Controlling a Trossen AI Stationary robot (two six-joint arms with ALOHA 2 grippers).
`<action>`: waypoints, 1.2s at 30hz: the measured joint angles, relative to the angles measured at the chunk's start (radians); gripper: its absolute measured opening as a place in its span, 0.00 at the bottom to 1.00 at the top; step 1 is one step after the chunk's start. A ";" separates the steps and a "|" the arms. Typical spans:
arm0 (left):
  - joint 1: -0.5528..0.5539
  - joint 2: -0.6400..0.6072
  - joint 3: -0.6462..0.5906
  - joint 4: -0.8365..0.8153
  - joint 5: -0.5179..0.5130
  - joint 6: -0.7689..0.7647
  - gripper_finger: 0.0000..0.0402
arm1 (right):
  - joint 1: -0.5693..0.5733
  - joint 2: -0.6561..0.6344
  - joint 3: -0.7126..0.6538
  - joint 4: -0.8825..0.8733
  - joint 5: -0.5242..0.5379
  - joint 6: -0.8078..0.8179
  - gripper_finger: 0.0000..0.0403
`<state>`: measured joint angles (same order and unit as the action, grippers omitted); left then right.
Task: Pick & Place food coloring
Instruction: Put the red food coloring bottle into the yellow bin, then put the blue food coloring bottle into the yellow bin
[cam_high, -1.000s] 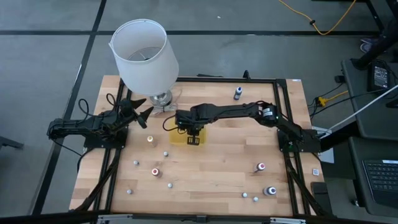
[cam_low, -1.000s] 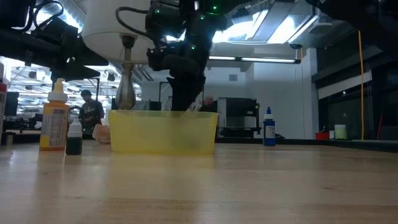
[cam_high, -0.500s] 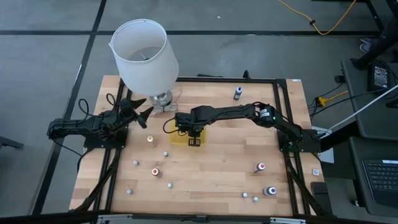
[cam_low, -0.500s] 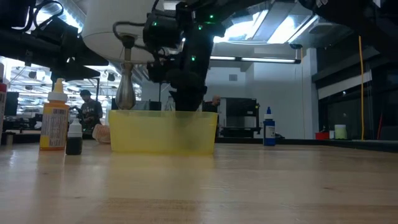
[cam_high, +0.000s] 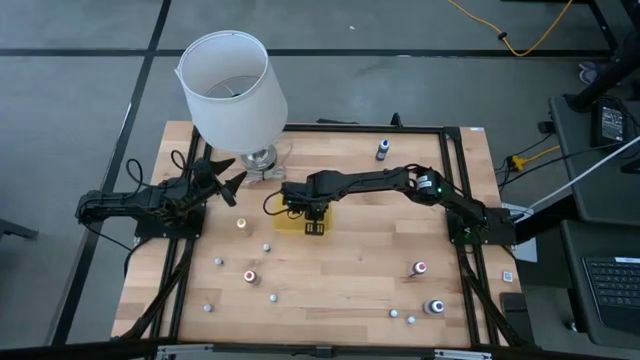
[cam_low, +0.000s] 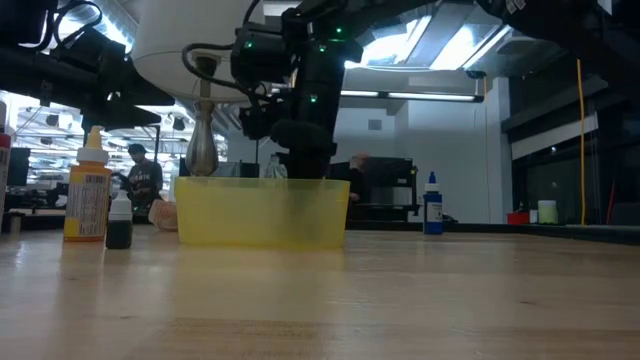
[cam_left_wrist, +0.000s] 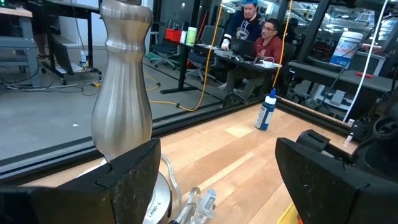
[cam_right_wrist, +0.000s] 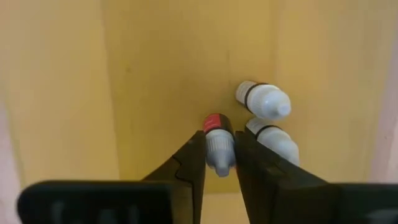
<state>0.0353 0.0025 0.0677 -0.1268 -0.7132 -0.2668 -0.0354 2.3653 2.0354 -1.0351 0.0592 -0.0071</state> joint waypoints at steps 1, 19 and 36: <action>0.000 0.000 0.000 0.000 0.000 0.000 0.78 | -0.001 0.000 0.000 0.000 0.000 0.002 0.22; 0.000 0.000 0.000 0.000 0.000 0.000 0.78 | -0.001 -0.002 0.011 -0.017 0.053 0.029 0.38; 0.000 0.000 0.000 0.000 0.000 0.000 0.77 | 0.002 -0.004 0.234 -0.231 0.055 0.080 0.38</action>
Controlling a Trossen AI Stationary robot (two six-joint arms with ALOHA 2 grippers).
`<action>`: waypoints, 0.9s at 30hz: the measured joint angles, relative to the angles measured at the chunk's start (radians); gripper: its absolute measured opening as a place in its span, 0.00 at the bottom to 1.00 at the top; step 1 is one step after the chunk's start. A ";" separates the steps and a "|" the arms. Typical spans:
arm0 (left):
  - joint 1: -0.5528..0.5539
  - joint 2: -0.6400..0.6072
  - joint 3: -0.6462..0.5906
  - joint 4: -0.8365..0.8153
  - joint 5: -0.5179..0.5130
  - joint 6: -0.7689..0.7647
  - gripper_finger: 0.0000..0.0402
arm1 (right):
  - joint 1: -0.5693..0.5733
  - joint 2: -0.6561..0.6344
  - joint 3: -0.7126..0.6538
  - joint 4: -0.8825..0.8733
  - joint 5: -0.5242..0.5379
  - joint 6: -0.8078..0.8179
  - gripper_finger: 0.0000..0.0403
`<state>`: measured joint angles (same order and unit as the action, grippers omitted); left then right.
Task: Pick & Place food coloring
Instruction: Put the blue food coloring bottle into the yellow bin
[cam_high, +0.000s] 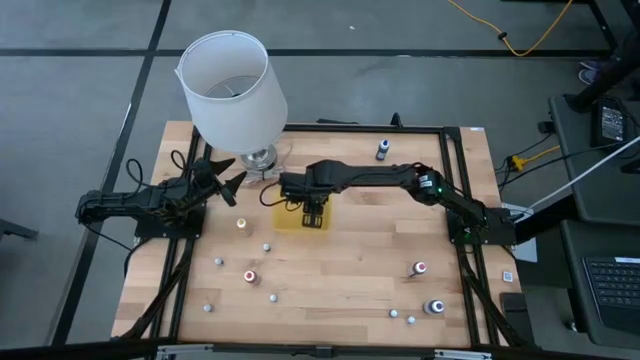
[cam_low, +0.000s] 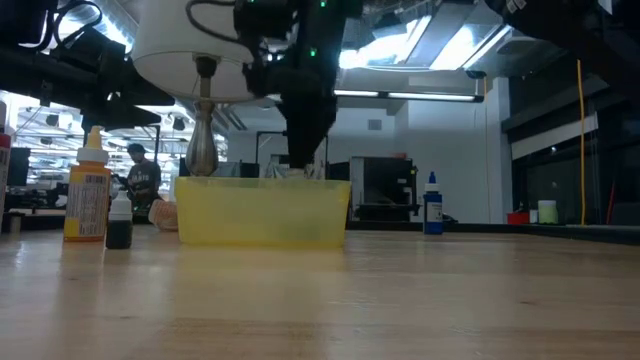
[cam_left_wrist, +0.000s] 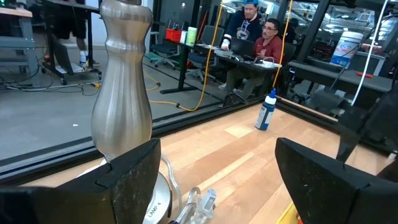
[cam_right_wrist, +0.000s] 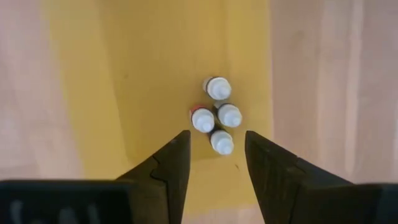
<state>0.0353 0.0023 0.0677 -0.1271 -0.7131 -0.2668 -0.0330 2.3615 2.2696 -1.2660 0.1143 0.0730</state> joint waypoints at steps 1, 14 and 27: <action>0.000 0.000 0.000 0.000 0.000 0.000 0.77 | 0.001 0.000 0.018 -0.010 0.000 0.002 0.38; 0.000 0.000 0.000 0.000 0.000 0.000 0.77 | 0.012 -0.116 0.069 -0.049 -0.001 0.054 0.38; 0.000 0.000 0.000 0.000 0.000 0.000 0.78 | 0.094 -0.520 -0.449 0.174 -0.010 0.001 0.42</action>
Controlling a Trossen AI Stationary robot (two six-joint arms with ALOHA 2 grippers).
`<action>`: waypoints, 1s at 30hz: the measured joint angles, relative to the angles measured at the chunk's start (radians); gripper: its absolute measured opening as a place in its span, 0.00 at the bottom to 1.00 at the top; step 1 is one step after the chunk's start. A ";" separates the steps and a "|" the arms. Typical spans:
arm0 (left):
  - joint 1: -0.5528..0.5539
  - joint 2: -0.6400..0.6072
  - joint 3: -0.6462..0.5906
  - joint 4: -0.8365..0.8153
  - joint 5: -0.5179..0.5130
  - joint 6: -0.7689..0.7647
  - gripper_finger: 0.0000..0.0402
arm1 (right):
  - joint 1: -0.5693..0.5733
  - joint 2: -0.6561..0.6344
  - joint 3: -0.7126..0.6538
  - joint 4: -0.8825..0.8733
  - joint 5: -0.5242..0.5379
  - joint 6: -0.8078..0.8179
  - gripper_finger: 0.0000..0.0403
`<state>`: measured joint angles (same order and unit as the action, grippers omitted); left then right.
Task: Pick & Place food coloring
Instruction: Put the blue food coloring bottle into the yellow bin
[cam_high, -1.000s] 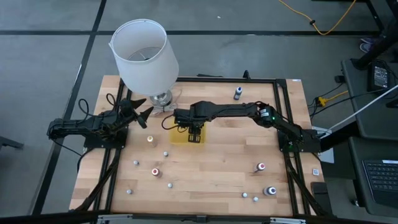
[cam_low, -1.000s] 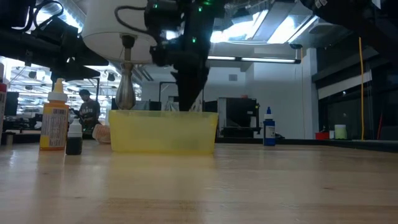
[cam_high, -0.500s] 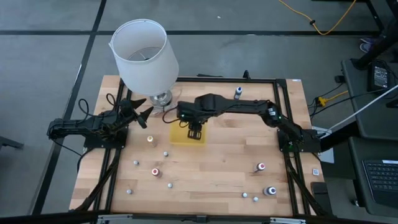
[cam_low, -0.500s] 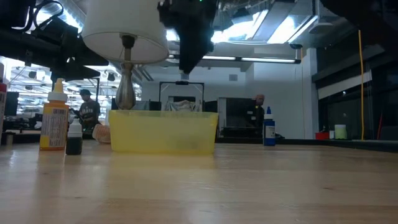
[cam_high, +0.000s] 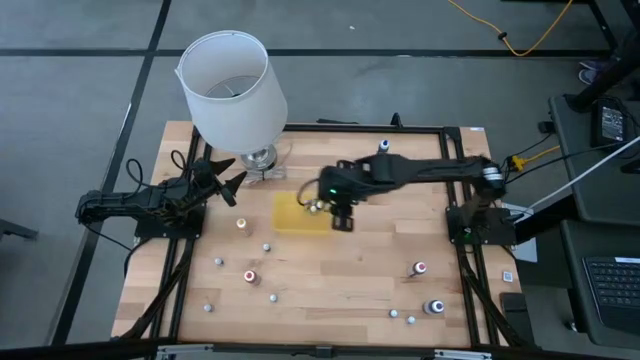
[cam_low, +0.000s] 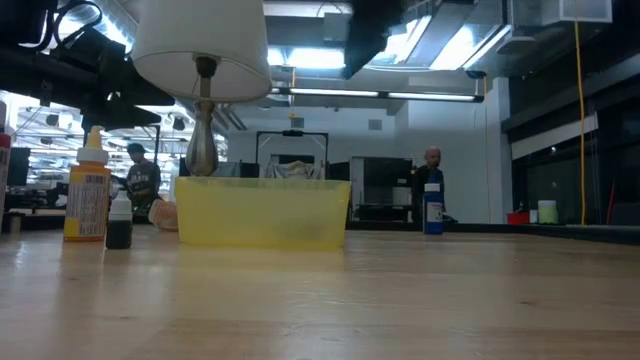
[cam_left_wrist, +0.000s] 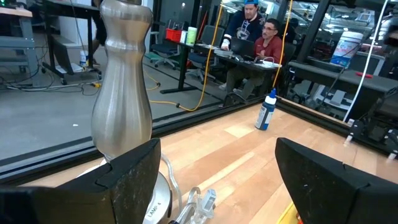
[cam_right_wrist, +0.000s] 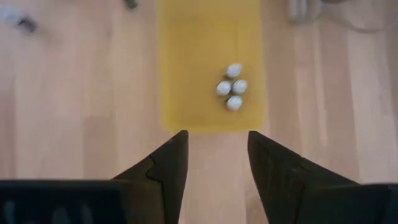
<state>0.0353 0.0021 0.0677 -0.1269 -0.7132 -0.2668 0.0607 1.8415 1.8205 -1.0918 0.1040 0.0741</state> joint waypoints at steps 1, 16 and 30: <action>0.000 0.000 0.000 0.000 0.000 0.000 0.78 | 0.014 -0.035 -0.041 0.012 0.000 -0.005 0.44; 0.000 0.000 0.000 0.000 0.000 0.000 0.77 | 0.353 -0.320 -0.405 0.005 -0.056 -0.108 0.63; 0.000 0.000 0.000 0.000 0.000 0.000 0.78 | 0.666 -0.248 -0.469 0.047 -0.080 -0.048 0.63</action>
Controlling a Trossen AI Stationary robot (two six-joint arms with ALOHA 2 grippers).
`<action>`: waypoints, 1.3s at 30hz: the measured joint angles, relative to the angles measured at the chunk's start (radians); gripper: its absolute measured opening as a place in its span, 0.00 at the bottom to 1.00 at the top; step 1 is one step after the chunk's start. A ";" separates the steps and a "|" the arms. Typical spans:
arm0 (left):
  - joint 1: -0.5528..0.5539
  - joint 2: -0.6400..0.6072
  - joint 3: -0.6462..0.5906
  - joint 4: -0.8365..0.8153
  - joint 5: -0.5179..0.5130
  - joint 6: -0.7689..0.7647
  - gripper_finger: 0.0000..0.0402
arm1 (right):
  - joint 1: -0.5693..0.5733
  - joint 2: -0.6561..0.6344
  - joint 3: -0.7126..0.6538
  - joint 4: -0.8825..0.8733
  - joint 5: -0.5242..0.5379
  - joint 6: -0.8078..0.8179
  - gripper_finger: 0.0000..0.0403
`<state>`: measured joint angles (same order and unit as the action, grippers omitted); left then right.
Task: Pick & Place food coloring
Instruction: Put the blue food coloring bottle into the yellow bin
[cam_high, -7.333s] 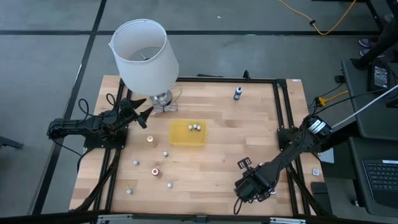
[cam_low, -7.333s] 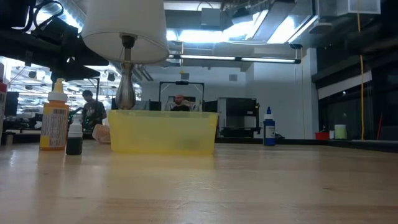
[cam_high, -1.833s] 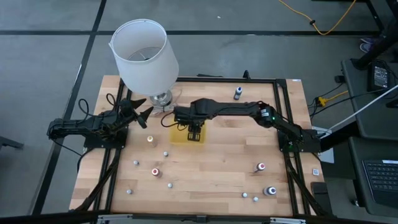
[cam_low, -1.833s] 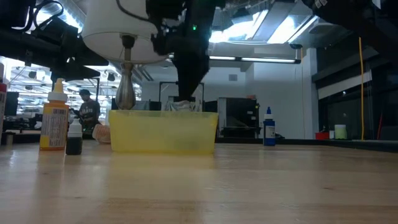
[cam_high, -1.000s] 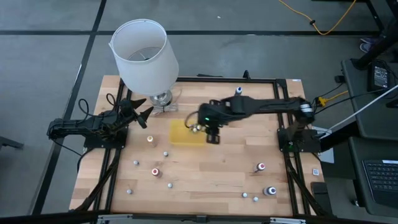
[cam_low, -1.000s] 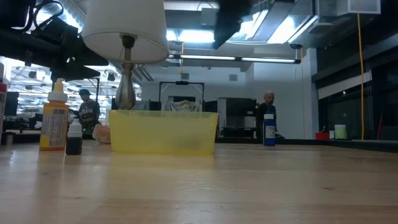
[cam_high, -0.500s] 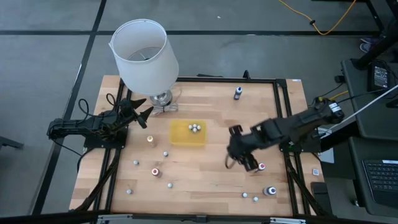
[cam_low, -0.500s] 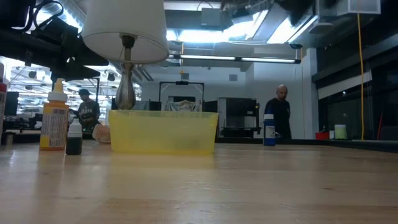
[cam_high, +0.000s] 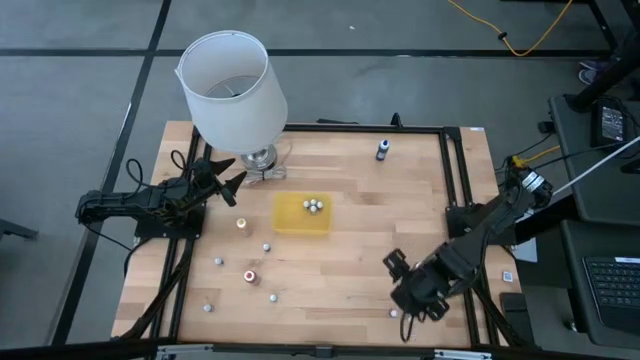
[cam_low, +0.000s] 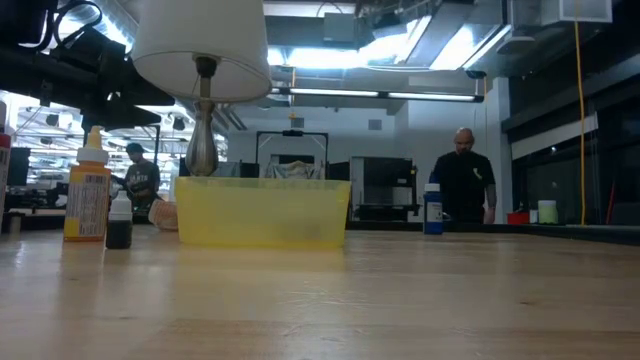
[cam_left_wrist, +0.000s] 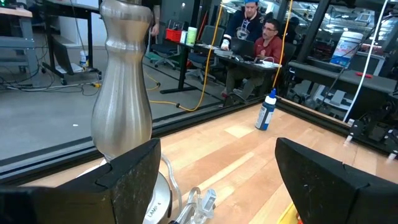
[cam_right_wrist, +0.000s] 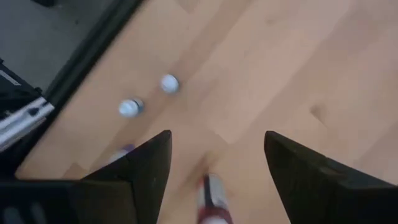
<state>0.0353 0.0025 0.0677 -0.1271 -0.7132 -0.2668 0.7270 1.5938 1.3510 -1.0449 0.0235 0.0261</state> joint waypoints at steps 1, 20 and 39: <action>0.000 0.000 0.000 0.000 0.000 0.000 0.78 | 0.012 0.014 0.000 0.016 0.000 -0.001 0.64; 0.000 0.000 0.000 0.000 0.000 0.000 0.78 | 0.096 0.231 0.000 0.138 0.001 0.048 0.63; 0.000 0.000 0.000 0.000 0.000 0.000 0.77 | 0.097 0.312 -0.050 0.213 -0.025 0.101 0.63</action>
<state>0.0353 0.0024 0.0678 -0.1268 -0.7129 -0.2668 0.8242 1.9058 1.3014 -0.8317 -0.0019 0.1275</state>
